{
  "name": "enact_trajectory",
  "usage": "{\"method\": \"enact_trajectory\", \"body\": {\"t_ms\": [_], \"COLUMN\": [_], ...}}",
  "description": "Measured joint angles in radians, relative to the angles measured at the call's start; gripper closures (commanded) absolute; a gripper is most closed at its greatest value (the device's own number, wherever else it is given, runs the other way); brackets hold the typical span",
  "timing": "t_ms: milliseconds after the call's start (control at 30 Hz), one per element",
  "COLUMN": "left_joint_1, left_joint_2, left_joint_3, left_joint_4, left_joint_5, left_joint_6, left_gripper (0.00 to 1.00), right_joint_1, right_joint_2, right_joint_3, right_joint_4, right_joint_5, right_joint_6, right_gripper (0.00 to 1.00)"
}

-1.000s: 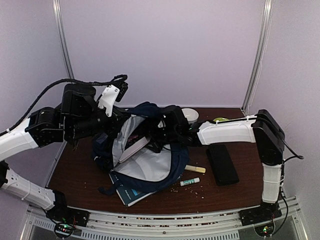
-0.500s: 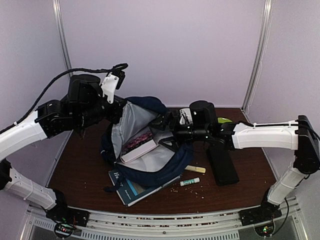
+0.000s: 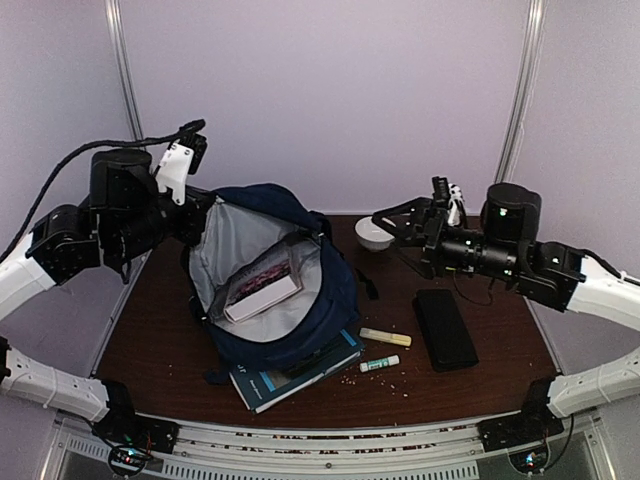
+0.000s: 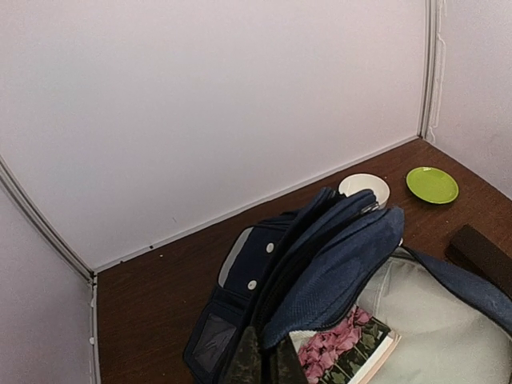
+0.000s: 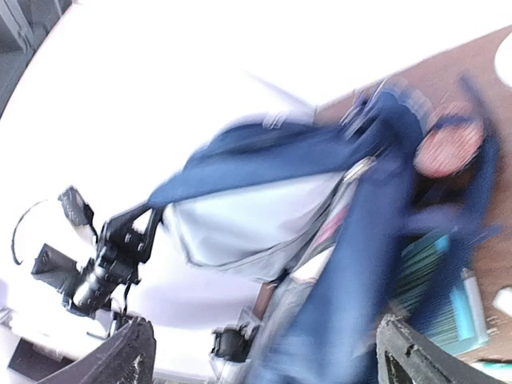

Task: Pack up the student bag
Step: Place the book in the student bag, then adjust the student bag at the center of the board.

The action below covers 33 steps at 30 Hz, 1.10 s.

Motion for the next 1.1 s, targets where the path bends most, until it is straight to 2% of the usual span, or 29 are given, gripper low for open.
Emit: {"method": "enact_trajectory", "body": {"t_ms": [100, 167, 333, 433, 533, 633, 800, 967, 1033, 1100], "left_joint_1": [0.005, 0.008, 0.011, 0.011, 0.011, 0.011, 0.011, 0.011, 0.011, 0.011], "left_joint_2": [-0.064, -0.087, -0.095, -0.095, -0.097, -0.109, -0.137, -0.183, -0.203, -0.221], "left_joint_3": [-0.017, -0.029, -0.064, -0.082, -0.087, -0.095, -0.11, -0.113, -0.113, -0.113], "left_joint_4": [-0.025, -0.034, -0.035, -0.035, -0.035, -0.035, -0.036, -0.08, -0.098, -0.111], "left_joint_5": [-0.01, -0.015, -0.017, -0.016, -0.016, -0.016, -0.016, -0.03, -0.04, -0.053], "left_joint_6": [0.004, 0.004, 0.003, 0.003, 0.004, 0.004, 0.008, 0.011, 0.011, 0.011], "left_gripper": [1.0, 1.0, 1.0, 1.0, 1.0, 1.0, 1.0, 1.0, 1.0, 1.0], "right_joint_1": [-0.011, -0.016, 0.01, 0.037, 0.055, 0.066, 0.067, 0.066, 0.065, 0.065], "right_joint_2": [-0.087, -0.066, 0.146, 0.265, 0.363, 0.449, 0.595, 0.7, 0.723, 0.748], "right_joint_3": [-0.072, -0.111, -0.142, -0.087, 0.016, 0.122, 0.279, 0.419, 0.462, 0.511], "right_joint_4": [-0.017, -0.003, 0.064, 0.049, 0.058, 0.068, 0.056, 0.009, -0.01, -0.035], "right_joint_5": [0.088, 0.108, 0.086, 0.072, 0.049, 0.032, -0.006, -0.031, -0.04, -0.05], "right_joint_6": [-0.014, -0.006, 0.037, 0.046, 0.05, 0.053, 0.037, 0.003, -0.009, -0.016], "right_gripper": [0.05, 0.05, 0.02, 0.03, 0.08, 0.17, 0.49, 0.76, 0.85, 0.89]}}
